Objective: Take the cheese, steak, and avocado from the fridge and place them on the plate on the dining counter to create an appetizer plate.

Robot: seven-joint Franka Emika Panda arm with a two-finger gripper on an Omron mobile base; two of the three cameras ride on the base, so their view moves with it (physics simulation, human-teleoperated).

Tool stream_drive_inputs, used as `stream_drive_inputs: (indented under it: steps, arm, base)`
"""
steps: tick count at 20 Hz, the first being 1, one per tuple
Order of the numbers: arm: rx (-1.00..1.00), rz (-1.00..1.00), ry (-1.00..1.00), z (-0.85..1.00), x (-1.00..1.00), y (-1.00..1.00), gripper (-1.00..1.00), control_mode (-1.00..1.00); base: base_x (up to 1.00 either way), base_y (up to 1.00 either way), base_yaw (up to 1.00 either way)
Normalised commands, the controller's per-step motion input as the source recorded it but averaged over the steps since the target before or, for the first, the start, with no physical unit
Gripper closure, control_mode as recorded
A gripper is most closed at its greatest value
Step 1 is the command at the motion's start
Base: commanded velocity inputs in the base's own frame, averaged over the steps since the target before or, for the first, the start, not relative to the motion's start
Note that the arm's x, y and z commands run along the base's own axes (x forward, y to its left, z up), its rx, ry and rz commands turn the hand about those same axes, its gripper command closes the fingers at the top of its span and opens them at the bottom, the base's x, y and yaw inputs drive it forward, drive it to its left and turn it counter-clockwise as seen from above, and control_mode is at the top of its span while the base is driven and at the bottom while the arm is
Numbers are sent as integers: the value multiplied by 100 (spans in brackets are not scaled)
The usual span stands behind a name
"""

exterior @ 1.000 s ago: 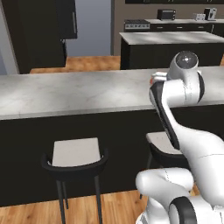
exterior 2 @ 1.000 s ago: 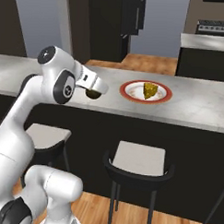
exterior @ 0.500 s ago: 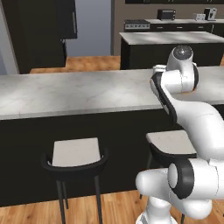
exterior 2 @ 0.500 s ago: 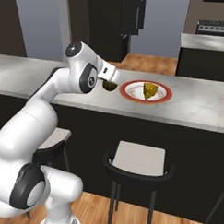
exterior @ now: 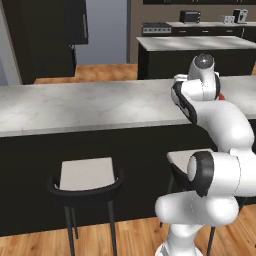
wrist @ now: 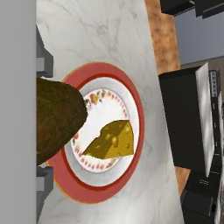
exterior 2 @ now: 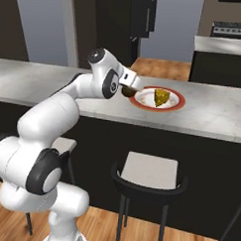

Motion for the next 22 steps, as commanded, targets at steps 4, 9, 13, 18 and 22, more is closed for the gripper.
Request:
stream_drive_inputs:
  steps: [4,9,13,18,22]
  arm:
    - [0,0,0,-26,35,-8,100,-100]
    - [0,0,0,-23,41,-9,100,-100]
    - [0,0,0,-21,44,-13,100,-100]
    - [0,0,0,-5,16,-3,-100,-100]
    - [0,0,0,0,0,0,-100,-100]
  base:
    - [0,0,0]
    - [0,0,0]
    - [0,0,0]
    - [0,0,0]
    - [0,0,0]
